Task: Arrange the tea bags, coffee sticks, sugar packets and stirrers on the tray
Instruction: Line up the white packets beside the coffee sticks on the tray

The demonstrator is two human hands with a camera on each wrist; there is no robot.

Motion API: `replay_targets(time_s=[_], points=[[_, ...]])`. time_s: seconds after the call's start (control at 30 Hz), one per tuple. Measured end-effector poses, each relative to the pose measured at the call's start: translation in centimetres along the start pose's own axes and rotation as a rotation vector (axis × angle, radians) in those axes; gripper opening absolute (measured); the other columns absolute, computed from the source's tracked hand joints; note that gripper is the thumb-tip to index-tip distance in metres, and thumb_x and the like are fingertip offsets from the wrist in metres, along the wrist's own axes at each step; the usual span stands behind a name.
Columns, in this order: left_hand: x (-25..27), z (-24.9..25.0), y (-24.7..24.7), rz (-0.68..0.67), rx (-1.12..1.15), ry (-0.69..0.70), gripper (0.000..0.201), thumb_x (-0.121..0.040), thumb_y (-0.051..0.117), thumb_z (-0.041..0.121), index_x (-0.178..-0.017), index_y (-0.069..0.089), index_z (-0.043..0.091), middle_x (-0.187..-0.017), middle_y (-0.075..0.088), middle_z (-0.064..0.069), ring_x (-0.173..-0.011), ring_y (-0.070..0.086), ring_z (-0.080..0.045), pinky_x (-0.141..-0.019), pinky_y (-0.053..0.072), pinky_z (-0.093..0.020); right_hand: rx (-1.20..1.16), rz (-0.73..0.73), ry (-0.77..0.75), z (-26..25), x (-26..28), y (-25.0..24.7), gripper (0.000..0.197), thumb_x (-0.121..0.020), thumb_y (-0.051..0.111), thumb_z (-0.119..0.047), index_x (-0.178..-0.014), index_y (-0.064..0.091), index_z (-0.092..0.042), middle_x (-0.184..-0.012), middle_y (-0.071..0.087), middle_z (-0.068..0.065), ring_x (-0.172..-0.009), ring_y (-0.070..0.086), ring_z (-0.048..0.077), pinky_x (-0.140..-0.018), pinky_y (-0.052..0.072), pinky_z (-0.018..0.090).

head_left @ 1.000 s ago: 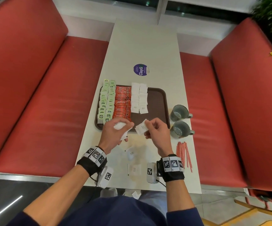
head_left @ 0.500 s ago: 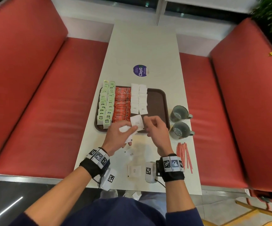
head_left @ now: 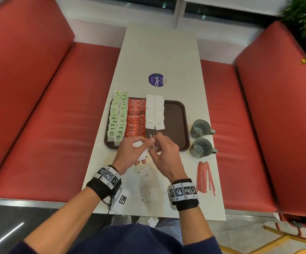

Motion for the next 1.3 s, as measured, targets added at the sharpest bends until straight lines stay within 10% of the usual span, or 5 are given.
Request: replay_targets(time_s=[0.1, 0.33, 0.63, 1.1, 1.3], points=[[-0.6, -0.5, -0.8, 0.037, -0.025, -0.002, 0.018, -0.101, 0.077, 0.035, -0.095, 0.081, 0.019, -0.077, 0.075, -0.013, -0.051, 0.066, -0.030, -0.041, 0.039, -0.026, 0.007, -0.010, 0.024, 0.7, 0.0, -0.1, 0.031, -0.090, 0.082, -0.016, -0.097, 0.053, -0.026, -0.093, 0.058, -0.013, -0.085, 0.058, 0.006, -0.074, 0.046, 0.013], [-1.9, -0.8, -1.8, 0.016, -0.114, 0.006, 0.014, -0.103, 0.075, 0.033, -0.099, 0.079, 0.020, -0.089, 0.077, -0.009, -0.054, 0.072, -0.035, -0.038, 0.040, -0.027, -0.580, 0.026, 0.354, 3.9, 0.1, -0.4, 0.006, -0.100, 0.080, -0.021, -0.099, 0.077, -0.015, -0.100, 0.079, 0.003, -0.098, 0.074, 0.025, -0.096, 0.062, 0.046], [-3.3, -2.1, -2.1, 0.007, 0.000, -0.091, 0.014, -0.106, 0.070, 0.030, -0.106, 0.082, 0.021, -0.099, 0.079, -0.010, -0.057, 0.071, -0.037, -0.039, 0.039, -0.027, -0.652, -0.141, 0.343, 6.0, -2.4, 1.1, 0.026, -0.095, 0.084, -0.008, -0.119, 0.078, -0.018, -0.103, 0.083, 0.011, -0.105, 0.079, 0.032, -0.099, 0.062, 0.048], [-3.6, -3.9, -7.1, 0.169, 0.089, -0.151, 0.018, -0.106, 0.069, 0.024, -0.100, 0.084, 0.016, -0.113, 0.076, -0.011, -0.057, 0.068, -0.033, -0.041, 0.040, -0.028, -0.092, 0.003, 0.530, 16.0, -11.4, 7.0, 0.031, -0.099, 0.077, -0.005, -0.120, 0.077, -0.028, -0.105, 0.075, 0.004, -0.095, 0.063, 0.006, -0.094, 0.053, 0.022], [-3.5, -4.2, -8.0, 0.177, 0.102, -0.154, 0.016, -0.105, 0.070, 0.024, -0.103, 0.084, 0.016, -0.115, 0.074, -0.011, -0.058, 0.068, -0.032, -0.042, 0.040, -0.028, 0.160, -0.039, 0.459, 15.6, -12.7, 7.8, 0.024, -0.100, 0.076, -0.007, -0.121, 0.080, -0.020, -0.119, 0.063, 0.010, -0.104, 0.070, 0.027, -0.100, 0.061, 0.045]])
Point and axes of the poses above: each hand's wrist, its own x-axis away from the middle knuckle, its own y-axis out of the palm, z = x × y, the point moved 8 cm from there along -x, towards the middle knuckle
